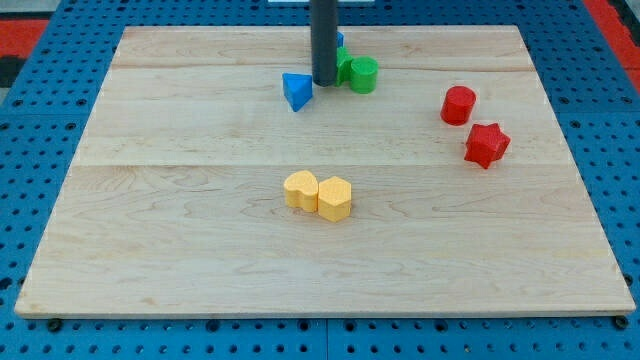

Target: Slide the green circle towards the top of the red circle

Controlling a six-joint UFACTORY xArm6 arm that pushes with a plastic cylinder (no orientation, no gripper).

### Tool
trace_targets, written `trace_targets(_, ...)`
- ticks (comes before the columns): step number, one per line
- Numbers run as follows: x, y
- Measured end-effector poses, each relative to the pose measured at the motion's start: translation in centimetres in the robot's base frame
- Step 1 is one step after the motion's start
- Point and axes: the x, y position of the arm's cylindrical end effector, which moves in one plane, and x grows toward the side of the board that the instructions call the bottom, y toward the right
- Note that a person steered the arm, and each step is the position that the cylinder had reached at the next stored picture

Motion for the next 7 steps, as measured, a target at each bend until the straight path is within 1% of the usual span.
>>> trace_targets(2,-0.2,1.1)
trace_targets(3,-1.5,4.6)
trace_targets(4,-1.7,8.1)
trace_targets(5,-1.5,10.1)
trace_targets(7,-1.5,12.2)
